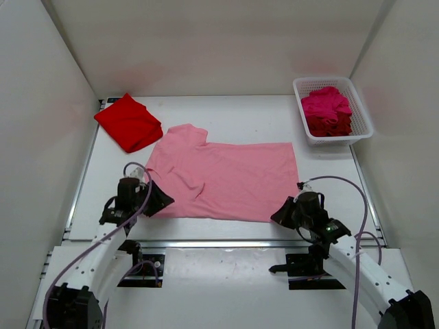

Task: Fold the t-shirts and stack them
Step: Fold the flattened T-shirt at the center of the board, then pick up the 1/3-folded T-shirt from the center of the board.

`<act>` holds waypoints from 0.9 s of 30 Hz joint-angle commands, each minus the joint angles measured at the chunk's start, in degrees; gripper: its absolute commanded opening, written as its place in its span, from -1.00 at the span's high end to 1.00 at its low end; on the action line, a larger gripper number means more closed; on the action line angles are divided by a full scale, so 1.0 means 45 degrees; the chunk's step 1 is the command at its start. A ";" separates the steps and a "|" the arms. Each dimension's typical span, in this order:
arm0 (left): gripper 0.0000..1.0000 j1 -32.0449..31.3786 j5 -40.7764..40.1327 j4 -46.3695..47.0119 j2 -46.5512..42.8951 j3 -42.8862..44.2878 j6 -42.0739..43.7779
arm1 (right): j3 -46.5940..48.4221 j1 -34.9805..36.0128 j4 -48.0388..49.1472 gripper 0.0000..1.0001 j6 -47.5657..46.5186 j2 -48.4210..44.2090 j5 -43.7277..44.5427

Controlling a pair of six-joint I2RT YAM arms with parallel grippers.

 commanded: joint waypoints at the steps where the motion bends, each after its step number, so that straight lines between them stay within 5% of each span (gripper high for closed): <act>1: -0.08 -0.0420 -0.0571 0.0381 0.1472 0.2957 0.0514 | 0.2212 -0.1570 -0.0081 1.00 -0.1133 0.0995 -0.0901; 4: 0.17 -0.0732 -0.1016 0.1512 0.3697 0.5028 0.0671 | 0.3386 -0.2727 0.0465 1.00 -0.2054 0.2324 -0.2037; 9: 0.99 -0.1418 -0.3222 0.1677 0.8108 0.9320 0.1625 | 0.4620 -0.1756 0.1459 1.00 -0.2953 0.4066 -0.1531; 13: 1.00 -0.1711 -0.4687 0.0523 1.2522 1.4125 0.2916 | 0.4758 -0.0896 0.2223 1.00 -0.2916 0.5217 -0.1687; 16: 0.86 -0.1302 -0.4478 0.0133 1.5238 1.6763 0.3074 | 0.5128 -0.0368 0.1933 1.00 -0.3208 0.5766 -0.1084; 23: 0.08 -0.1145 -0.4964 -0.3322 2.1587 2.5432 0.3642 | 0.5363 -0.0601 0.1815 1.00 -0.3657 0.6215 -0.1844; 26: -0.10 -0.0794 -0.4613 -0.5646 2.4301 2.9571 0.3348 | 0.5267 -0.0776 0.1872 1.00 -0.3873 0.6372 -0.2057; 27: -0.18 -0.0657 -0.4555 -0.5747 2.4544 2.9432 0.3347 | 0.5208 -0.0836 0.2008 1.00 -0.3892 0.6334 -0.2271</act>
